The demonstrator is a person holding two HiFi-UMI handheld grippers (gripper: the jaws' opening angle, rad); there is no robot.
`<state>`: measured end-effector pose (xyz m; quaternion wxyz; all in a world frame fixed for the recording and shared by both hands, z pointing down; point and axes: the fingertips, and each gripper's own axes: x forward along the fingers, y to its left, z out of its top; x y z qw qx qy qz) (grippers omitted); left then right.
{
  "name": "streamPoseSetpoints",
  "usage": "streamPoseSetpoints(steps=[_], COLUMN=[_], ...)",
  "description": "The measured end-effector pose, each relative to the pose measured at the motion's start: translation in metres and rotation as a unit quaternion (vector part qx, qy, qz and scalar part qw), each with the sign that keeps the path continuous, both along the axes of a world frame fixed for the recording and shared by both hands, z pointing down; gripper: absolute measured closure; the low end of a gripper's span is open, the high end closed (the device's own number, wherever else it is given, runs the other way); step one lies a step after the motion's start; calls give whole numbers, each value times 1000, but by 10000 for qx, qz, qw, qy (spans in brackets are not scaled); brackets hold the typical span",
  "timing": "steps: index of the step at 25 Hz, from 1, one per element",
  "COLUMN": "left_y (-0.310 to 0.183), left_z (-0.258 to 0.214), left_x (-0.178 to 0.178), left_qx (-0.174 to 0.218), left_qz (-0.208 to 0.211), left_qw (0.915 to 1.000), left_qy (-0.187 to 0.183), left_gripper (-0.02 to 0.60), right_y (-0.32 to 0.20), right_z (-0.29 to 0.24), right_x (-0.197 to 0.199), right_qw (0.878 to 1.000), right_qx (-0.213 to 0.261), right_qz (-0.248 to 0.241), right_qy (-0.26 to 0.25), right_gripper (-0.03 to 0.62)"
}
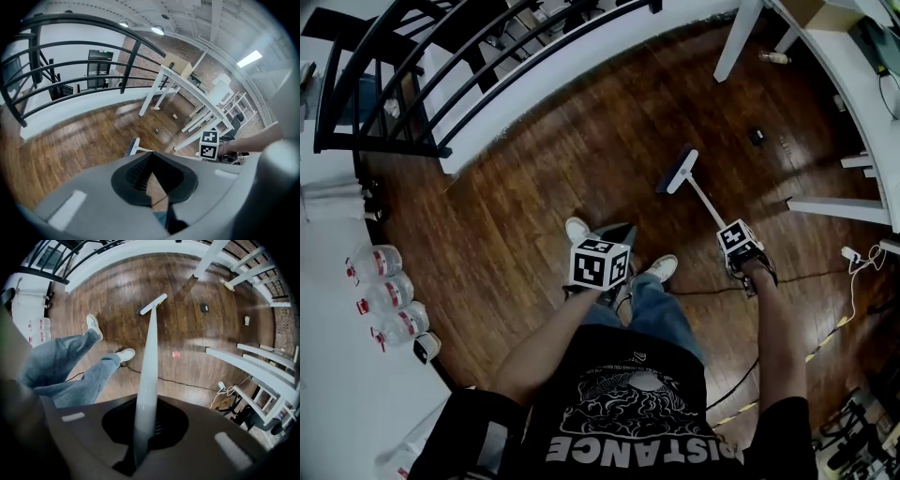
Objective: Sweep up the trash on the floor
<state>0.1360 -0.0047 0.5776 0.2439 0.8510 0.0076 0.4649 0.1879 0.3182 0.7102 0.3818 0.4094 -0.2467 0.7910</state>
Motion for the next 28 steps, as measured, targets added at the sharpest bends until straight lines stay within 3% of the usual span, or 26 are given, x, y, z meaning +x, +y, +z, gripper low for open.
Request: streamPoseSetpoints(steps=[7,14,23,28], left_y=[27,74,128,141], left_z=[-12,-26,-31,-22], left_x=[20,57,117,152], left_qx=[77,116,28,-113], left_qz=[355,983,1831,2164], left_qw=[9993,9949,9827,9761], left_qy=[91,188,263,176], left_gripper=[575,575,575,575], right_y=[5,12,4,-14], right_z=[-13,-24,-24,-20], right_x=[-30,-55,-19,30], right_qw=[9933,9636,9056,8629], right_qx=[624,1266,1609,1751], right_qz=[955,2346,3923,4737], right_qy=[-206,-202,104,185], right_gripper=[594,594,594,594])
